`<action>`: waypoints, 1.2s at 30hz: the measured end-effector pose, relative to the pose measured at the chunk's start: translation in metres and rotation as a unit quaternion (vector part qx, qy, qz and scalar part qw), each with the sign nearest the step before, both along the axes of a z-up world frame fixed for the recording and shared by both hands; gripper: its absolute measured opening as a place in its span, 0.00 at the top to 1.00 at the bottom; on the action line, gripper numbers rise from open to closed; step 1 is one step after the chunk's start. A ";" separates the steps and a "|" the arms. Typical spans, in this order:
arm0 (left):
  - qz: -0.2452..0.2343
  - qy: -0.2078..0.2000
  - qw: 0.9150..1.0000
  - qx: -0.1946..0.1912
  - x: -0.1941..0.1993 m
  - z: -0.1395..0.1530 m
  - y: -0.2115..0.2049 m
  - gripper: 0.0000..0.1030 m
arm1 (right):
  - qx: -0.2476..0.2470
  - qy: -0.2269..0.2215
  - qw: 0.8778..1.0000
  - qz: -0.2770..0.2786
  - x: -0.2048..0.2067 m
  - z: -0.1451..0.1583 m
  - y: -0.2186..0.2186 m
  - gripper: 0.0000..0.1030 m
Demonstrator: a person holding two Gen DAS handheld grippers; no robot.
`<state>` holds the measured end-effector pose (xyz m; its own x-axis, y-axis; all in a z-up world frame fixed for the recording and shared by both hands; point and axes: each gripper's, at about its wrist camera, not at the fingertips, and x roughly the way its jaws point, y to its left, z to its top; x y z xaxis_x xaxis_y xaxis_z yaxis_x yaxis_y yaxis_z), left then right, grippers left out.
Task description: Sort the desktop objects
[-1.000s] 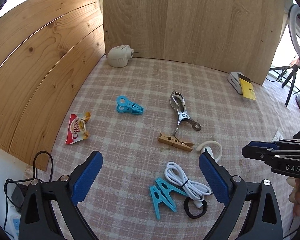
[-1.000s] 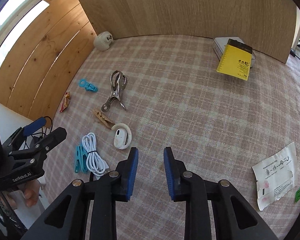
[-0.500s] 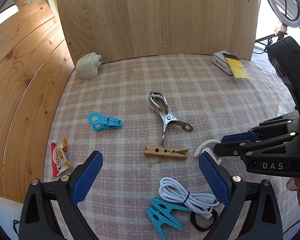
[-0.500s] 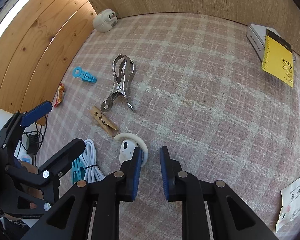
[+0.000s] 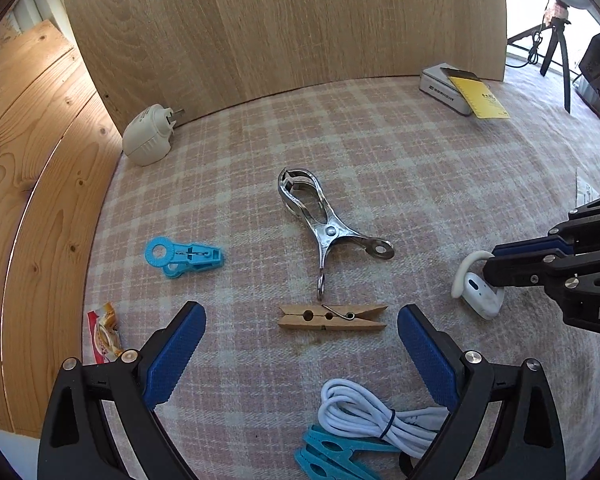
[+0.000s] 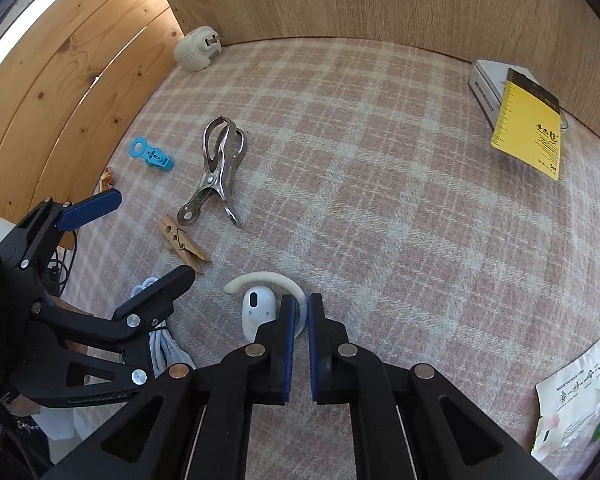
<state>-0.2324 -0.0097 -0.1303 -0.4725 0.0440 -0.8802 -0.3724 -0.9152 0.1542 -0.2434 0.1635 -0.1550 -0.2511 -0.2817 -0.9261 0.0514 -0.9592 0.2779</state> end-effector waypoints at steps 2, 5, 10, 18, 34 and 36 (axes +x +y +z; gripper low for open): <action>-0.005 -0.001 1.000 -0.005 -0.003 -0.004 0.004 0.04 | -0.003 0.000 1.000 -0.008 0.004 0.001 0.008 0.94; 0.000 -0.009 1.000 -0.002 -0.005 -0.009 0.005 0.12 | -0.003 0.002 1.000 -0.020 0.010 0.005 0.020 0.94; 0.000 -0.010 1.000 0.021 -0.004 -0.008 0.006 0.33 | -0.006 0.008 0.999 -0.034 0.018 0.010 0.031 0.94; 0.009 -0.010 0.999 0.029 0.005 0.003 0.004 0.38 | -0.010 0.021 0.998 -0.052 0.033 0.018 0.040 0.95; -0.092 0.037 0.993 0.063 0.071 0.085 0.091 0.38 | -0.032 0.096 0.987 -0.128 0.128 0.089 0.107 0.96; -0.123 0.041 0.989 0.072 0.085 0.095 0.117 0.38 | -0.032 0.105 0.983 -0.149 0.148 0.097 0.125 0.96</action>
